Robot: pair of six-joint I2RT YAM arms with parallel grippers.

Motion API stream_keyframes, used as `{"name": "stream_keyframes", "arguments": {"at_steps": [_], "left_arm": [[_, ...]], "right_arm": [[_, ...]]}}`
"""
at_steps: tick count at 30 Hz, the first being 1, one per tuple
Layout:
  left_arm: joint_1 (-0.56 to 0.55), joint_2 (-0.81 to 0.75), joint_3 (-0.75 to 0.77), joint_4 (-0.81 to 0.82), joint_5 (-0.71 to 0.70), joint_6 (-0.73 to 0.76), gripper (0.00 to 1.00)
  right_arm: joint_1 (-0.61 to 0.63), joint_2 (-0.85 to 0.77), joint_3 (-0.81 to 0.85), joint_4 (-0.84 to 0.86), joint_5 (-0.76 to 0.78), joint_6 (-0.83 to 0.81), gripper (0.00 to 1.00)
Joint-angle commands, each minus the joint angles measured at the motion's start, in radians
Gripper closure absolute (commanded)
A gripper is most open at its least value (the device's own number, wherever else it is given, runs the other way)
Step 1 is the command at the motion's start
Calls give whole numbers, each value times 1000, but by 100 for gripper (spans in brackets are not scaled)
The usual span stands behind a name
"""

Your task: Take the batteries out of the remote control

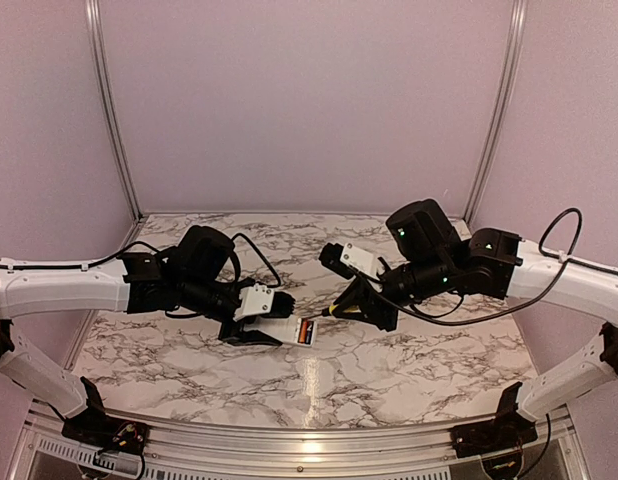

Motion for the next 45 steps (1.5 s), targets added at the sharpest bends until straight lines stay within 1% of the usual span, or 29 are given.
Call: {"name": "stream_keyframes", "arguments": {"at_steps": [1,45], "left_arm": [[-4,-7,4,57,23,-6,100],[-5,0,7,51,13,-9,100]], "right_arm": [[8,-15,-10,-35,27,-1,100],[7,-22,4,-63,58,4,100]]}}
